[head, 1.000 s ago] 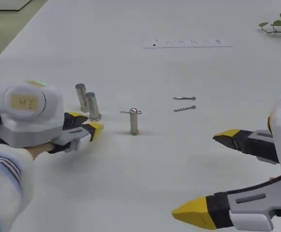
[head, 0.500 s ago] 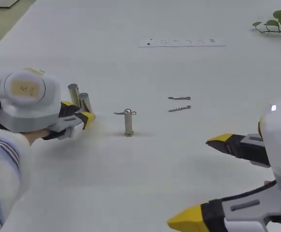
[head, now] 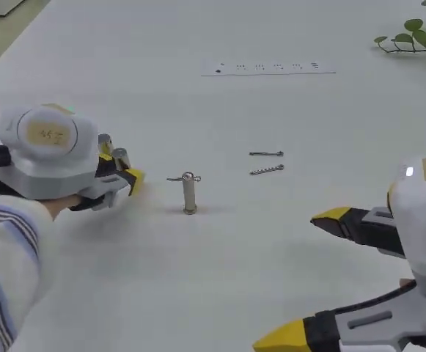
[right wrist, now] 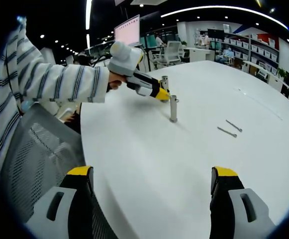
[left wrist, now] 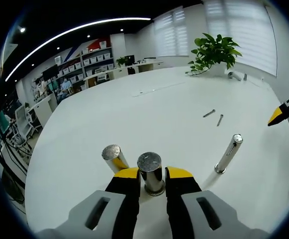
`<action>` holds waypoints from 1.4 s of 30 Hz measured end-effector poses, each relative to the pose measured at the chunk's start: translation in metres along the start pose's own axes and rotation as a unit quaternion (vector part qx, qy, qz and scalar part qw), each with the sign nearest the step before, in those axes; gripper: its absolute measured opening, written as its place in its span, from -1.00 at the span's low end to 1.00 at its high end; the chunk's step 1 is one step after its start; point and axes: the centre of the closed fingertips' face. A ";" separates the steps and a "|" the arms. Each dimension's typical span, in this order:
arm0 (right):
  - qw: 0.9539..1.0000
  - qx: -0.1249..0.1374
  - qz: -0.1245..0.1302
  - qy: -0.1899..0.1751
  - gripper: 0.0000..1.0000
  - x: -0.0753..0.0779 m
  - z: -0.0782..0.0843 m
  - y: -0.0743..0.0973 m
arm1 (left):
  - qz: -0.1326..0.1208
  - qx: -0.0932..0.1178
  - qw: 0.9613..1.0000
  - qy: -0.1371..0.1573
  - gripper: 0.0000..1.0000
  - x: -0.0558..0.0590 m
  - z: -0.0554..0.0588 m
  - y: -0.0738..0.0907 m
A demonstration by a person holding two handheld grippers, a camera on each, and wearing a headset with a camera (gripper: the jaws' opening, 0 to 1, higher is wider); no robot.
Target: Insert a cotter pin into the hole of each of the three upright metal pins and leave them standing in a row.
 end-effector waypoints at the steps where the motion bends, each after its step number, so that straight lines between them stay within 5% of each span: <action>1: 1.000 -0.002 -0.001 0.000 0.98 0.000 0.001 0.000 | 0.000 0.002 1.000 -0.004 -0.71 0.000 -0.001 0.000; 27: 1.000 -0.009 0.000 -0.003 0.96 0.001 0.004 0.001 | -0.003 0.001 1.000 0.017 -0.77 -0.001 0.000 0.004; 30: 1.000 -0.007 0.000 -0.002 0.96 0.001 0.003 0.003 | 0.001 0.012 0.999 0.036 -0.77 0.000 -0.004 0.009; 42: 1.000 0.001 0.008 0.009 0.96 0.002 -0.003 0.009 | -0.008 0.028 0.999 0.026 -0.76 0.000 -0.026 0.040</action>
Point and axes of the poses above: the centre of the closed fingertips' face, and the gripper's own axes: y roughly backward along the fingers, x roughly to its right, z roughly out of its underside, and after that the axes turned 12 degrees about -x, right-handed
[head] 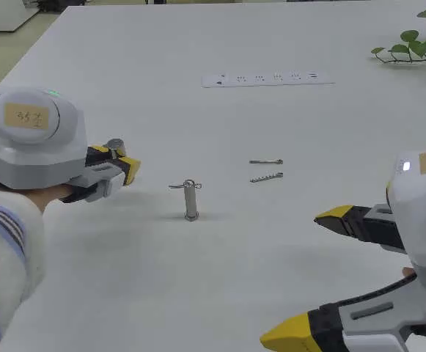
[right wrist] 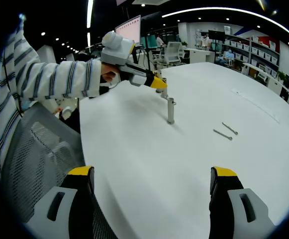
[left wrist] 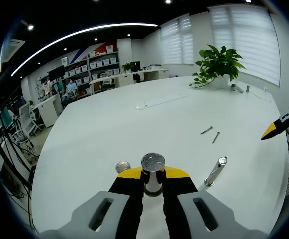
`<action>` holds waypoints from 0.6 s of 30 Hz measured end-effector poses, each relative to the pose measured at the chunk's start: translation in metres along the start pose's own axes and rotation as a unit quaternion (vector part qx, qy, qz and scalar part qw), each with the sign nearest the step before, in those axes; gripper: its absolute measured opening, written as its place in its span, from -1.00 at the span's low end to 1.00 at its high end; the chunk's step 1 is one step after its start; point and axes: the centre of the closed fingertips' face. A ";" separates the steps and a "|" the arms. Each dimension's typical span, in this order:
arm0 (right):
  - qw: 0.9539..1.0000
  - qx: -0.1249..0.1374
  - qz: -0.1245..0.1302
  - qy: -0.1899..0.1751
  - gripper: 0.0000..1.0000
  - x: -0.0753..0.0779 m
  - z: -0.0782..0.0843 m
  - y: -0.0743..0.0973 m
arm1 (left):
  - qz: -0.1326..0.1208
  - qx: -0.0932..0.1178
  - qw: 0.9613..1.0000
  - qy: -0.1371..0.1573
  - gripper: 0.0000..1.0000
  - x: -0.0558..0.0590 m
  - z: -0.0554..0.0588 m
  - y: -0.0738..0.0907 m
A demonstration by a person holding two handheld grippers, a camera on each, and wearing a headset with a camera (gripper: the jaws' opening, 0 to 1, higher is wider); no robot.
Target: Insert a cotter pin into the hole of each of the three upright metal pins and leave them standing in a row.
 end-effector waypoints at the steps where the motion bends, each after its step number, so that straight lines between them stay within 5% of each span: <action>1: 1.000 0.001 -0.001 0.000 0.95 -0.001 -0.001 0.001 | 0.001 0.001 1.000 -0.001 -0.76 0.001 -0.001 0.002; 7: 1.000 0.006 0.001 0.005 0.95 -0.001 -0.004 0.003 | 0.023 0.006 1.000 0.001 -0.76 0.021 -0.002 0.014; 13: 1.000 0.008 0.000 0.007 0.95 -0.002 -0.005 0.005 | 0.024 0.001 0.999 -0.038 -0.76 0.037 0.001 0.022; 18: 1.000 0.007 -0.001 0.007 0.95 -0.002 -0.004 0.005 | 0.034 0.000 0.999 -0.041 -0.76 0.046 0.002 0.028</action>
Point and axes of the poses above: the centre of the closed fingertips' face, and the gripper's own axes: y roughly backward along the fingers, x roughly to its right, z roughly out of its underside, and after that the axes turned 12 degrees about -x, right-handed
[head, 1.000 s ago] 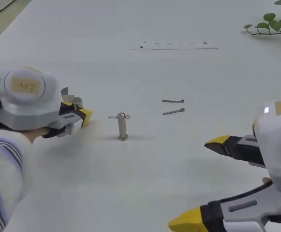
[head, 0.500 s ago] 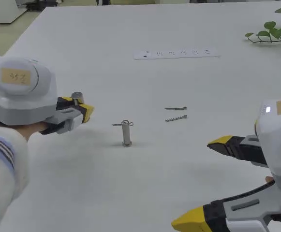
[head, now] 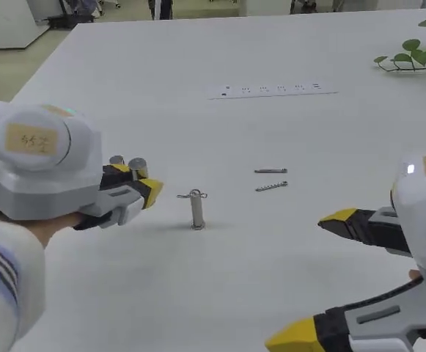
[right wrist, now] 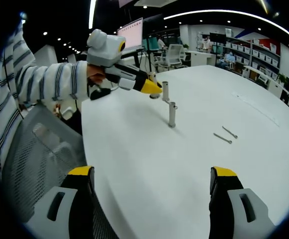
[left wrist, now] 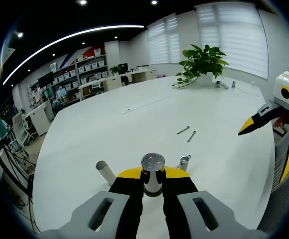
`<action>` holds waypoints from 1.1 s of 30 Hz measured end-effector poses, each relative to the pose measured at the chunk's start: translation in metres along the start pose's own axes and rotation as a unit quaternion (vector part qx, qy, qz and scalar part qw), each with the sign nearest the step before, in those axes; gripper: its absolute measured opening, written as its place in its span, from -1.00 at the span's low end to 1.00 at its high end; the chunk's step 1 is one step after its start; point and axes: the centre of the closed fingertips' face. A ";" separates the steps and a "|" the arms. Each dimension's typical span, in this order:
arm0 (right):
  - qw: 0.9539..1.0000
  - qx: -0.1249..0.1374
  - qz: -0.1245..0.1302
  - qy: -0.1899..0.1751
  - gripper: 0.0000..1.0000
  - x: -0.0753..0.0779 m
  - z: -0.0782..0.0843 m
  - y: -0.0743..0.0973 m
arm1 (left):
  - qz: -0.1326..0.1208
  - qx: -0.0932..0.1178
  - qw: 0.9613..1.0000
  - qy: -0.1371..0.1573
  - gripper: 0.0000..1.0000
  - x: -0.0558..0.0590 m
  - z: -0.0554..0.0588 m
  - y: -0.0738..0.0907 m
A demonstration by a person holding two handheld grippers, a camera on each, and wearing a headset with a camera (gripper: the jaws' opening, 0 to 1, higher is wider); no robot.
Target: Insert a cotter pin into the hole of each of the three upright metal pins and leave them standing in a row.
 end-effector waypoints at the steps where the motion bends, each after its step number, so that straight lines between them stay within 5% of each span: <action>1: 1.000 0.001 -0.001 0.000 0.95 0.000 0.000 0.000 | 0.000 -0.001 1.000 -0.001 -0.76 0.001 0.000 0.000; 19: 1.000 0.016 0.005 -0.001 0.95 0.004 -0.006 0.005 | 0.025 -0.005 1.000 -0.015 -0.76 0.039 -0.001 0.007; 33: 1.000 0.022 0.001 -0.018 0.95 0.005 -0.004 0.006 | 0.065 -0.028 0.997 -0.017 -0.76 0.075 0.012 -0.012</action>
Point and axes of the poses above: the centre of the closed fingertips' face, and the gripper's own axes: y roughly backward along the fingers, x roughly to its right, z roughly out of its underside, and after that the axes turned 12 degrees about -x, right-handed
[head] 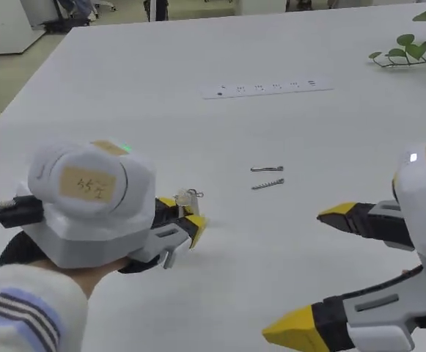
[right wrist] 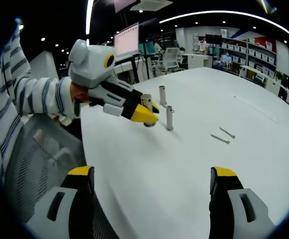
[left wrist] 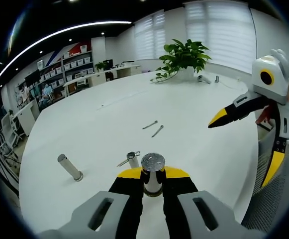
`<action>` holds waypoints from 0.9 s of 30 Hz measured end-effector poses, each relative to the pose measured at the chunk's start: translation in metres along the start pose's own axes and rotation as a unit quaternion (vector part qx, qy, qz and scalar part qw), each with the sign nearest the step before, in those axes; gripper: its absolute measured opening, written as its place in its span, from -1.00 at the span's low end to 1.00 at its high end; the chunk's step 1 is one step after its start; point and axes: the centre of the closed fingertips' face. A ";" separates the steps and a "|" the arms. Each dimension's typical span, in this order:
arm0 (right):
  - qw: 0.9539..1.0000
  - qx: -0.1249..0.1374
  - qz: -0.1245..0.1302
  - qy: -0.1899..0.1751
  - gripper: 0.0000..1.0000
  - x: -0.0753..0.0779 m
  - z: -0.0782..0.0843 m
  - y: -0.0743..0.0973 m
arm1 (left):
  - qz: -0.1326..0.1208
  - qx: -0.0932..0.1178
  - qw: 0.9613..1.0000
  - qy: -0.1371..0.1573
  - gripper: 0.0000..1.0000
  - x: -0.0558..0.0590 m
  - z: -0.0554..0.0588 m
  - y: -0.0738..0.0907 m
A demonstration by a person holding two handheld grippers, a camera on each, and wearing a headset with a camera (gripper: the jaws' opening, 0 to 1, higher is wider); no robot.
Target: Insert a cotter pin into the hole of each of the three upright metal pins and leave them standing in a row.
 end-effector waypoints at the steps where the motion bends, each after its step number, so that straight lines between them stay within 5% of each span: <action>1: 1.000 0.000 0.000 0.000 0.95 0.000 0.000 0.000 | 0.001 0.001 1.000 0.000 -0.76 0.001 0.000 -0.001; 10: 1.000 0.006 -0.005 -0.010 0.95 -0.002 0.000 -0.001 | 0.010 -0.004 1.000 -0.020 -0.76 0.014 0.003 -0.011; 27: 1.000 -0.001 -0.010 -0.014 0.95 -0.004 0.005 -0.004 | 0.027 -0.016 0.999 -0.008 -0.76 0.026 0.013 -0.030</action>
Point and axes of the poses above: the centre of the closed fingertips' face, and the gripper's own axes: y roughly backward along the fingers, x roughly to its right, z roughly out of its underside, and after that the axes turned 12 degrees about -x, right-handed
